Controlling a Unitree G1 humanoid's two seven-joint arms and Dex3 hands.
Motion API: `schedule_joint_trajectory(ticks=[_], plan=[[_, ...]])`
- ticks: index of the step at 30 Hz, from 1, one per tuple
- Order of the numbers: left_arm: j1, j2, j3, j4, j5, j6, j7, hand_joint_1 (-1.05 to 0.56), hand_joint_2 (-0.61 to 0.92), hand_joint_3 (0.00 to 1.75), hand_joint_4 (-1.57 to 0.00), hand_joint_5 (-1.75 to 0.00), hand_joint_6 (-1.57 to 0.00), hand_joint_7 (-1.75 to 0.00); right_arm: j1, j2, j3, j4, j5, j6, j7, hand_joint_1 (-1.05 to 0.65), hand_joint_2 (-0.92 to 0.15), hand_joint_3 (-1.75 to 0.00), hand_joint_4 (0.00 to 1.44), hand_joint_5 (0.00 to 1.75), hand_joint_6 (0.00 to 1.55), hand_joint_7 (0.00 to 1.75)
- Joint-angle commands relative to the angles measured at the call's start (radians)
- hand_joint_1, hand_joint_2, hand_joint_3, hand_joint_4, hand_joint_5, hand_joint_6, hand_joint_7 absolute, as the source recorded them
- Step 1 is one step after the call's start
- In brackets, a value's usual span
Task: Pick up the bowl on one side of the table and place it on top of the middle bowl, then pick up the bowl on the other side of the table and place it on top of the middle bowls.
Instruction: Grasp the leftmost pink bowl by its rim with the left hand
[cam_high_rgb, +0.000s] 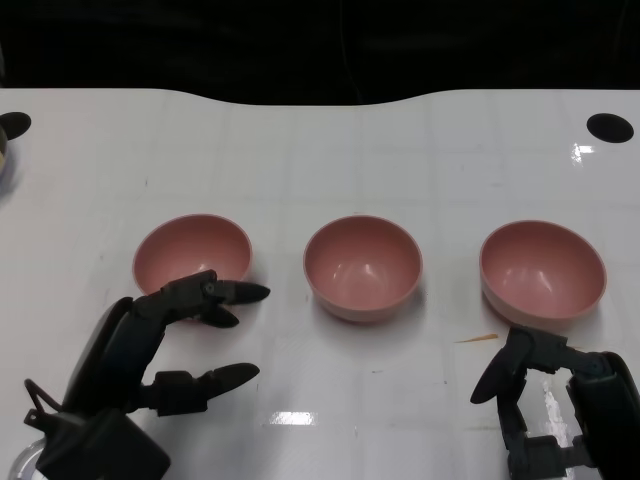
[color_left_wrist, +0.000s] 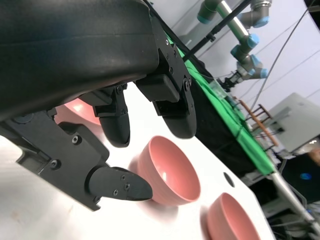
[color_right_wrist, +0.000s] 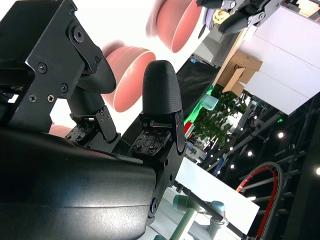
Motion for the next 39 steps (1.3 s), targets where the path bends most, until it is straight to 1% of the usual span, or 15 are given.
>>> schedule_joint_trajectory(ticks=[1,2,4,6,8,9,12,15,20,24,25,26,29,34,39], plan=[[0.009,0.037,0.015,-0.077,0.079,0.061,0.048,-0.36,0.86,0.09,-0.46,-0.82,-0.61,-0.19,-0.007,-0.004,-0.006,0.001,0.009,-0.001,-0.005,0.2,-0.11,-1.72,0.91,1.64,0.88,1.32],[0.007,0.045,0.016,-0.106,0.116,0.09,0.061,-0.37,0.89,0.06,-0.38,-0.86,-0.58,-0.16,-0.008,-0.004,-0.006,0.002,0.009,-0.001,-0.006,0.21,-0.1,-1.72,0.91,1.65,0.88,1.32],[0.011,0.058,0.012,-0.162,0.186,0.153,0.08,-0.37,0.91,0.04,-0.29,-0.87,-0.54,-0.13,-0.01,-0.004,-0.005,0.004,0.008,-0.002,-0.006,0.21,-0.1,-1.73,0.91,1.65,0.88,1.33],[0.012,0.067,0.002,-0.211,0.252,0.224,0.089,-0.38,0.91,0.03,-0.26,-0.86,-0.53,-0.11,-0.011,-0.004,-0.005,0.006,0.007,-0.003,-0.006,0.21,-0.09,-1.73,0.91,1.65,0.88,1.33],[0.005,0.079,-0.017,-0.256,0.344,0.312,0.097,-0.39,0.91,0.01,-0.27,-0.74,-0.49,-0.06,-0.013,-0.004,-0.004,0.007,0.003,-0.002,-0.007,0.21,-0.09,-1.74,0.91,1.66,0.88,1.33],[-0.003,0.085,-0.03,-0.268,0.4,0.35,0.111,-0.4,0.91,0.01,-0.27,-0.71,-0.48,-0.05,-0.013,-0.004,-0.004,0.006,0.001,0.0,-0.007,0.21,-0.09,-1.74,0.91,1.66,0.88,1.33],[-0.024,0.1,-0.073,-0.273,0.519,0.421,0.157,-0.41,0.9,0.0,-0.29,-0.68,-0.46,-0.02,-0.012,-0.004,-0.006,-0.001,-0.012,0.006,-0.014,0.22,-0.08,-1.74,0.91,1.67,0.88,1.34],[-0.051,0.108,-0.125,-0.264,0.634,0.505,0.189,-0.42,0.89,0.0,-0.28,-0.66,-0.45,-0.01,-0.013,-0.004,-0.006,0.003,-0.015,0.002,-0.017,0.22,-0.08,-1.74,0.92,1.67,0.88,1.34],[-0.095,0.103,-0.2,-0.25,0.74,0.656,0.148,-0.45,0.91,0.01,-0.27,-0.64,-0.43,-0.01,-0.012,-0.003,-0.005,0.001,-0.022,-0.001,-0.023,0.21,-0.08,-1.73,0.92,1.66,0.89,1.33],[-0.126,0.112,-0.251,-0.23,0.779,0.73,0.129,-0.47,0.92,0.0,-0.35,-0.52,-0.44,0.0,-0.01,-0.002,-0.004,-0.004,-0.02,0.001,-0.022,0.21,-0.08,-1.73,0.92,1.66,0.89,1.33],[-0.145,0.112,-0.269,-0.206,0.794,0.753,0.121,-0.47,0.92,0.0,-0.36,-0.51,-0.44,0.0,-0.012,-0.002,-0.004,0.002,-0.022,-0.005,-0.024,0.21,-0.09,-1.73,0.92,1.66,0.89,1.33],[-0.167,0.111,-0.288,-0.174,0.814,0.773,0.115,-0.48,0.92,0.01,-0.42,-0.42,-0.44,0.0,-0.013,-0.002,-0.004,0.004,-0.021,-0.007,-0.024,0.2,-0.08,-1.73,0.92,1.65,0.89,1.33],[-0.228,0.108,-0.339,-0.088,0.847,0.824,0.097,-0.49,0.92,0.01,-0.54,-0.25,-0.47,-0.01,-0.014,-0.005,-0.002,0.005,-0.019,-0.006,-0.023,0.19,-0.09,-1.73,0.91,1.65,0.89,1.33],[-0.313,0.091,-0.402,0.044,0.851,0.888,0.076,-0.48,0.92,0.02,-0.62,-0.23,-0.51,-0.02,-0.014,-0.004,0.001,0.005,-0.011,-0.005,-0.022,0.19,-0.08,-1.73,0.91,1.65,0.89,1.33],[-0.389,0.083,-0.456,0.18,0.837,0.897,0.089,-0.47,0.92,0.03,-0.68,-0.24,-0.52,-0.02,-0.013,-0.002,0.003,0.004,-0.01,-0.002,-0.022,0.18,-0.08,-1.73,0.91,1.65,0.89,1.33]])
